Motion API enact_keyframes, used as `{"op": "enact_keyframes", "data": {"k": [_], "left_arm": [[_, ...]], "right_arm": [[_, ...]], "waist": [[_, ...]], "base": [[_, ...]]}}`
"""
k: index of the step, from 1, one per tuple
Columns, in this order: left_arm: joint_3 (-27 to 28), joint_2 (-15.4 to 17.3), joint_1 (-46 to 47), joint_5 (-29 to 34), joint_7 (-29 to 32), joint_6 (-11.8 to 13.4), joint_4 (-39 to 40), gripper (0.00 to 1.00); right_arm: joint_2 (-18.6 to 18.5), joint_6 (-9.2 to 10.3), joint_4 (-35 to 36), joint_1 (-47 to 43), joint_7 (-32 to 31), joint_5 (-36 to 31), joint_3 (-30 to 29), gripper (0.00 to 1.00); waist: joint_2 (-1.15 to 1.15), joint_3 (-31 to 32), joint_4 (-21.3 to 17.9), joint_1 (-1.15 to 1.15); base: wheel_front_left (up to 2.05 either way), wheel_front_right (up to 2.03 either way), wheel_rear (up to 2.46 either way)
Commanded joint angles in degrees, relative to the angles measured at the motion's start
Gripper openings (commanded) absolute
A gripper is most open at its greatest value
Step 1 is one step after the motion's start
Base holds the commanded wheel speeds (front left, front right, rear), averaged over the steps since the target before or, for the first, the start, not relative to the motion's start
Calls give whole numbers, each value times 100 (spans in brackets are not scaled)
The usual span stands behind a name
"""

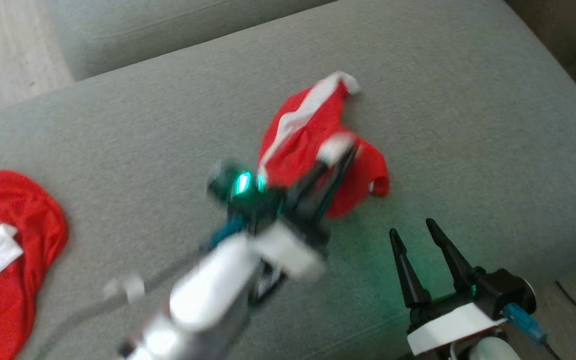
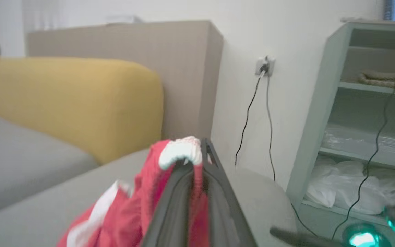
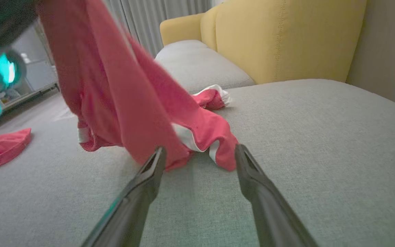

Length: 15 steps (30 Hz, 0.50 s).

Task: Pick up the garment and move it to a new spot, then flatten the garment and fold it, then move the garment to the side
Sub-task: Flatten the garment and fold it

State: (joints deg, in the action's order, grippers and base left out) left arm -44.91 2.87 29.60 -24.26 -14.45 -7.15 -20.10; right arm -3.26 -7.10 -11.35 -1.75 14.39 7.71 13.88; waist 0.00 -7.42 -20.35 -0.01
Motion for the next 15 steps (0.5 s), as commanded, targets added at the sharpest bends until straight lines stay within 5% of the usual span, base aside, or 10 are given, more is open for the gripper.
{"op": "enact_keyframes", "data": {"k": [1, 8, 15], "left_arm": [[150, 6, 789, 70, -55, -31, 269, 0], [600, 474, 2150, -67, 332, -33, 294, 0], [815, 1324, 1662, -334, 825, -30, -185, 0]], "right_arm": [[-158, -39, 174, 247, 61, 140, 229, 100], [-629, -39, 210, 425, 61, 466, 1069, 100], [-656, -39, 52, 432, 61, 668, 1176, 100]], "waist": [[0, 11, -120, 1], [0, 94, -299, 1], [0, 26, -94, 1]], "base": [[0, 0, 0], [0, 0, 0], [0, 0, 0]]}}
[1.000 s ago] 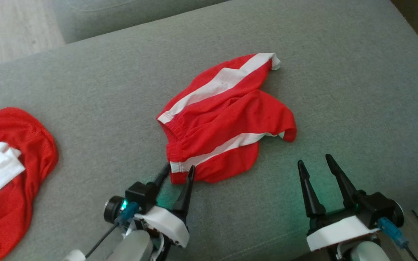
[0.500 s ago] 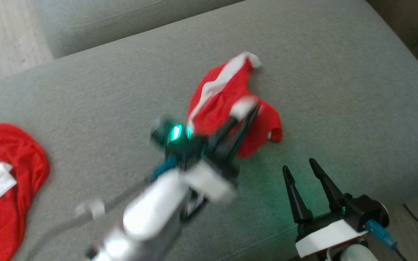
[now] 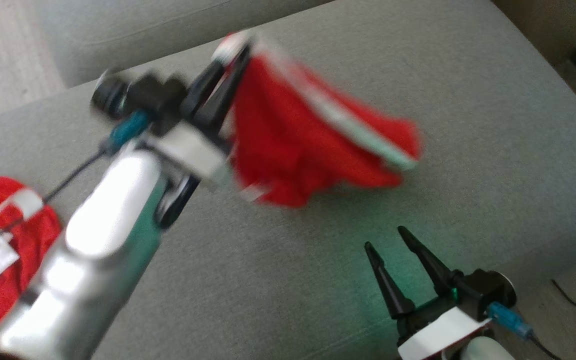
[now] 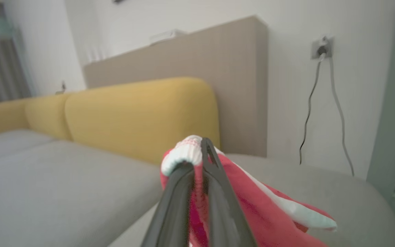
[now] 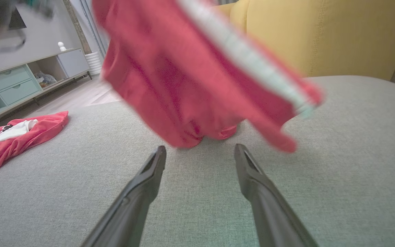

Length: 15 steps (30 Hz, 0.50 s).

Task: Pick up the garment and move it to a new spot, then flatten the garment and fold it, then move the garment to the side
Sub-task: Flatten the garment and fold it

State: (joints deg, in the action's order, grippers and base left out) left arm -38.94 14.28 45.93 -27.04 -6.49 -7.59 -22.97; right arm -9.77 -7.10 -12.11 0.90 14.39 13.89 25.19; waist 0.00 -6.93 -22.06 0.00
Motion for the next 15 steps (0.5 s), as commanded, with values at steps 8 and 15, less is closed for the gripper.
{"op": "enact_keyframes", "data": {"k": [8, 15], "left_arm": [[275, 583, -959, -358, -89, 81, -397, 0], [305, 611, -1372, -503, -293, 130, -365, 0]], "right_arm": [[426, -39, -436, 309, 61, -146, -739, 100], [590, -39, -927, 731, 61, -516, -1373, 100]], "waist": [[0, -110, 508, 0], [0, -120, 789, 0]], "base": [[0, 0, 0], [0, 0, 0]]}}
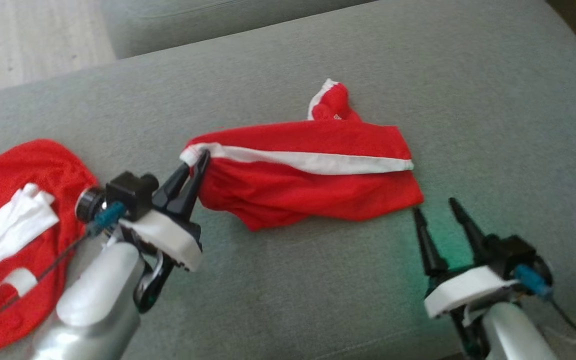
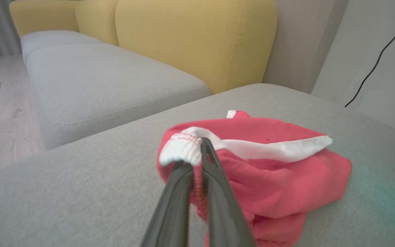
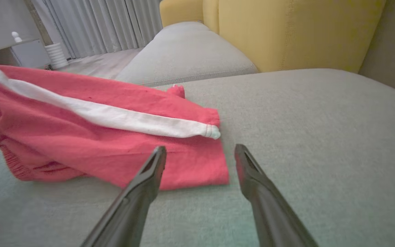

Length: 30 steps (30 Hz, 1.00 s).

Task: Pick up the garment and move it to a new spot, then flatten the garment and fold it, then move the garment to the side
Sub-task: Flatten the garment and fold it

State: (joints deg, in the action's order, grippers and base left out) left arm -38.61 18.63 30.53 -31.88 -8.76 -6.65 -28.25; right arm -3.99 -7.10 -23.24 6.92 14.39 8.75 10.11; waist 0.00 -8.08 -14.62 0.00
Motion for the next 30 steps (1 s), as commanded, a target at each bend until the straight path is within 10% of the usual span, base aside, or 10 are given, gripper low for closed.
{"op": "enact_keyframes", "data": {"k": [1, 21, 24, 25, 30], "left_arm": [[255, 173, 120, -24, -81, 39, 184, 0], [27, 66, 203, 55, -108, 99, 463, 0], [13, 73, 234, 63, -104, 110, 467, 0], [11, 77, 245, 64, -107, 113, 465, 0], [-12, 131, 381, 185, -204, 140, 495, 0]], "right_arm": [[21, -39, 30, 217, 61, -79, 35, 100], [48, -39, -1691, 1730, 61, -1425, -508, 100], [63, -39, -1761, 1797, 61, -1447, -512, 39], [67, -39, -1776, 1809, 61, -1453, -486, 0], [74, -39, -1551, 1908, 61, -1477, -587, 0]], "waist": [[0, -3, 92, 0], [0, -472, 768, 0], [0, -487, 800, 0], [0, -485, 808, 0], [0, -446, 808, 0]], "base": [[0, 0, 0], [0, 0, 0], [0, 0, 0], [0, 0, 0], [0, 0, 0]]}}
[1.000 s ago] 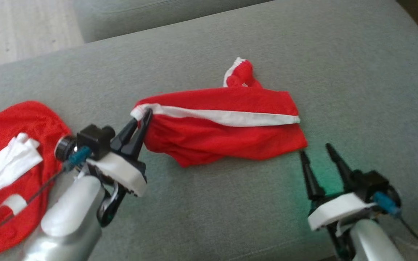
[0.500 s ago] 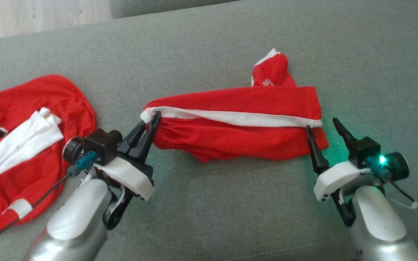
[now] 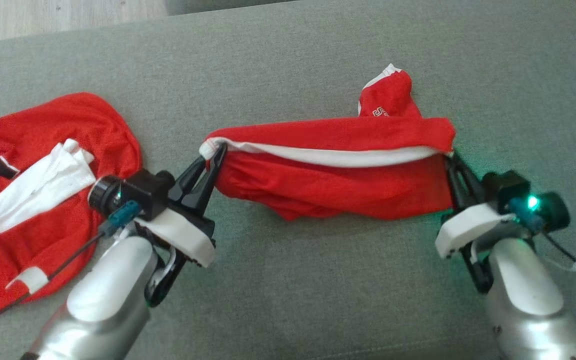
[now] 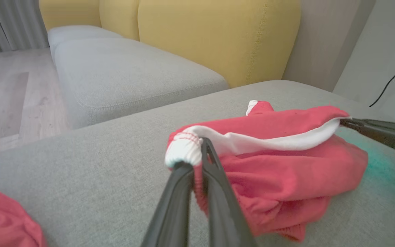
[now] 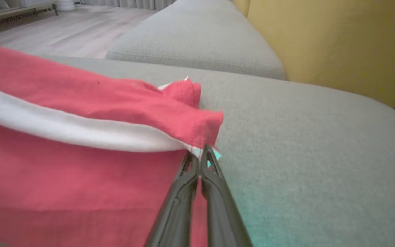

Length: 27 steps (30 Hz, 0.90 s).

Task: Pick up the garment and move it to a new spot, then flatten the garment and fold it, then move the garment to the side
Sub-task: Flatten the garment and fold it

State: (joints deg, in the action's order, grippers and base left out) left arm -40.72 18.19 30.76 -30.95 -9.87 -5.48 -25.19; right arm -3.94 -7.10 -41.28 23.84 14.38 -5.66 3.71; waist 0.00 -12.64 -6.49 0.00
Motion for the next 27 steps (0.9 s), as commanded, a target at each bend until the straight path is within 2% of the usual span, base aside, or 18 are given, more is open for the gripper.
{"op": "enact_keyframes", "data": {"k": [1, 7, 14, 15, 17, 22, 27], "left_arm": [[184, 193, 428, 142, -110, 19, 201, 0], [57, 223, 1494, 735, -236, -8, 247, 0], [160, -247, 3491, 1435, -481, 42, -134, 0], [160, -247, 3491, 1435, -481, 42, -134, 0], [369, -429, 4131, 1683, -507, 81, 52, 0], [752, -410, 3883, 1841, -511, 11, 639, 0], [550, -194, 2412, 1982, -512, -86, 1104, 0]], "right_arm": [[68, -39, 343, 246, 62, -22, 0, 0], [-74, -39, 1048, 929, 62, 169, -506, 0], [-530, -39, 1581, 2583, 62, 110, -1021, 0], [-530, -39, 1581, 2583, 62, 110, -1021, 0], [-686, -39, 1854, 3123, 62, 78, -1140, 0], [-775, -39, 2361, 3069, 62, 58, -1191, 0], [-648, -39, 2642, 1746, 62, 229, -1034, 0]], "waist": [[0, 18, -9, 0], [0, -77, -85, 0], [0, -377, -261, 0], [0, -377, -261, 0], [0, -505, -326, 0], [0, -623, -376, 0], [0, -563, -333, 0]], "base": [[0, 0, 0], [0, 0, 0], [0, 0, 0], [0, 0, 0], [0, 0, 0], [0, 0, 0], [0, 0, 0]]}}
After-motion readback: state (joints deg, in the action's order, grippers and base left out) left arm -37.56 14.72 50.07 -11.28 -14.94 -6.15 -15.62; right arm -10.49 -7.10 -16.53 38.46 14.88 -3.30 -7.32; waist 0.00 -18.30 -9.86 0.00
